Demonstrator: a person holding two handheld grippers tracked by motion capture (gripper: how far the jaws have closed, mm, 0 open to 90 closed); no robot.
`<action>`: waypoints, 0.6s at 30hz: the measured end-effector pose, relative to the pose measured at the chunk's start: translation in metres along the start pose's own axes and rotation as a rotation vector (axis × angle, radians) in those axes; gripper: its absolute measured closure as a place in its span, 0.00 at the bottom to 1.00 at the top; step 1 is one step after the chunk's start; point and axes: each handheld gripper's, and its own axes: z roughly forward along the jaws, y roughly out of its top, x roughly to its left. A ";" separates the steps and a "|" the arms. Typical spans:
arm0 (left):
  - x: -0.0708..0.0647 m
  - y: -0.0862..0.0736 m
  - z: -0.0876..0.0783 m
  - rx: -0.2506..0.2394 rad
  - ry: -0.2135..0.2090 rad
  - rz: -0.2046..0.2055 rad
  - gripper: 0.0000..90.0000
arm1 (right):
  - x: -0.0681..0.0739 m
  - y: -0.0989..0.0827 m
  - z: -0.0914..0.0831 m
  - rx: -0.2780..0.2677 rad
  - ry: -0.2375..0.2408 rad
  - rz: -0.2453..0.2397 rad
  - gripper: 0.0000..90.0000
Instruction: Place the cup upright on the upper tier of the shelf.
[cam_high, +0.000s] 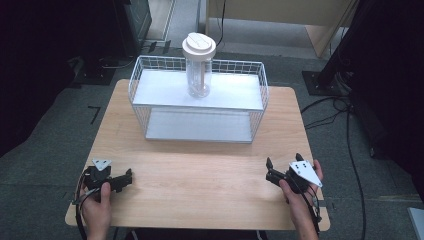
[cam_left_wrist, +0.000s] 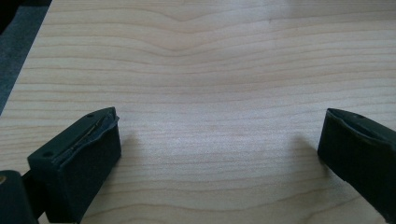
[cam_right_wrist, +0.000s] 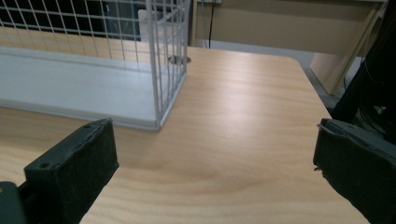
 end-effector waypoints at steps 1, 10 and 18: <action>0.000 0.000 0.000 0.000 0.000 0.000 0.00 | 0.000 0.000 0.000 0.000 0.000 0.000 0.00; 0.000 0.000 0.000 0.000 0.000 0.000 0.00 | -0.022 -0.022 -0.011 0.076 -0.030 0.012 0.00; 0.000 0.000 0.000 0.000 0.000 0.000 0.00 | -0.041 -0.038 -0.022 0.168 -0.072 -0.001 0.00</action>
